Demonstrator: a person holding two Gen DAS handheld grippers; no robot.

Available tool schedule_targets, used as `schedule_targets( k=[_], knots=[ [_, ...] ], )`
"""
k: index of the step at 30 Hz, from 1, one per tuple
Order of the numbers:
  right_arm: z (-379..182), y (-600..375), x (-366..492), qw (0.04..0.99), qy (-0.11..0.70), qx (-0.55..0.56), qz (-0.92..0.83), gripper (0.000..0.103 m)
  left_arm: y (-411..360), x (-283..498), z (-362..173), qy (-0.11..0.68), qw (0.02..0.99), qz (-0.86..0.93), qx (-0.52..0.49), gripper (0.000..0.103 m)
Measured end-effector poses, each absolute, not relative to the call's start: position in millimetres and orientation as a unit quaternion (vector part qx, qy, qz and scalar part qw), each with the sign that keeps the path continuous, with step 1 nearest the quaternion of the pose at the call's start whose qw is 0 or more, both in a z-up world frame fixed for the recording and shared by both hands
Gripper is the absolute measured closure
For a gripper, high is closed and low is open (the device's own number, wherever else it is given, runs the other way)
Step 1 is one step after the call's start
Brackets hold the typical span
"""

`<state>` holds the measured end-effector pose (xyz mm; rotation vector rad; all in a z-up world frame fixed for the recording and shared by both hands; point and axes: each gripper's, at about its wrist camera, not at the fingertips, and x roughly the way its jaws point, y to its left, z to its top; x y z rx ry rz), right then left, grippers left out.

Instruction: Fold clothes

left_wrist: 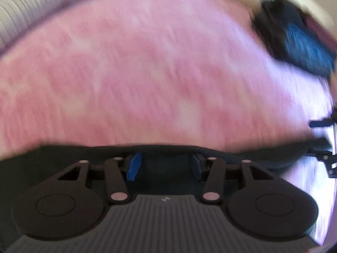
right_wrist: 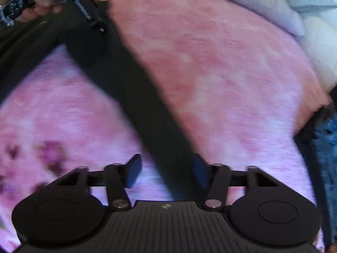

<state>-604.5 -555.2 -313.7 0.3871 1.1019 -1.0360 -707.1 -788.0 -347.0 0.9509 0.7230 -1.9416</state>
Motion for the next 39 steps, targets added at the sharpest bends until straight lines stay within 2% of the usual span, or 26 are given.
schedule_targets(
  k=[3,5,8,11,14,17,19,22,24,29,35,37,38,39],
  knots=[
    [-284.1,-576.1,-655.1,0.659,0.413,0.211,-0.593,0.048,-808.9,-699.9,-321.7,0.293,0.456,-0.778,0.318,0.057],
    [-271.8,-580.8,-672.7,0.64,0.391,0.225,-0.622,0.046,-808.6,-693.7,-310.3,0.289,0.462,-0.777,0.315,0.055],
    [-271.3,-573.2,-664.9,0.663,0.4,0.232,-0.588,0.046,-789.0,-681.2,-302.5,0.279,0.465,-0.771,0.334,0.053],
    [-284.8,-563.8,-645.0,0.687,0.432,0.232,-0.536,0.038,-755.5,-660.1,-302.3,0.282,0.478,-0.748,0.363,0.05],
    [-304.6,-559.2,-638.2,0.69,0.451,0.266,-0.499,0.038,-711.4,-620.8,-304.7,0.31,0.507,-0.706,0.386,0.047],
    [-315.5,-557.0,-642.5,0.623,0.488,0.278,-0.544,0.048,-661.6,-567.9,-300.8,0.332,0.551,-0.645,0.412,0.047],
    [-302.7,-546.4,-640.4,0.591,0.494,0.257,-0.583,0.048,-625.5,-529.0,-291.3,0.351,0.587,-0.597,0.419,0.044],
    [-277.1,-521.6,-619.7,0.611,0.473,0.269,-0.575,0.046,-568.5,-469.9,-274.1,0.371,0.634,-0.527,0.427,0.038],
    [-264.1,-507.0,-598.1,0.637,0.46,0.291,-0.546,0.041,-532.9,-433.8,-263.8,0.383,0.655,-0.487,0.432,0.037],
    [-237.7,-454.2,-502.6,0.704,0.456,0.291,-0.46,0.04,-448.1,-347.3,-248.8,0.403,0.681,-0.437,0.429,0.035],
    [-201.0,-390.4,-362.6,0.757,0.448,0.262,-0.397,0.039,-396.6,-253.9,-272.9,0.471,0.66,-0.464,0.358,0.033],
    [-191.3,-369.2,-314.1,0.764,0.449,0.25,-0.391,0.038,-392.3,-241.5,-288.2,0.492,0.628,-0.494,0.345,0.037],
    [-190.4,-359.7,-293.4,0.764,0.45,0.251,-0.389,0.036,-389.7,-242.2,-293.7,0.491,0.608,-0.52,0.344,0.043],
    [-191.3,-349.2,-271.9,0.764,0.451,0.254,-0.384,0.035,-386.7,-245.7,-294.1,0.482,0.596,-0.542,0.344,0.045]
  ],
)
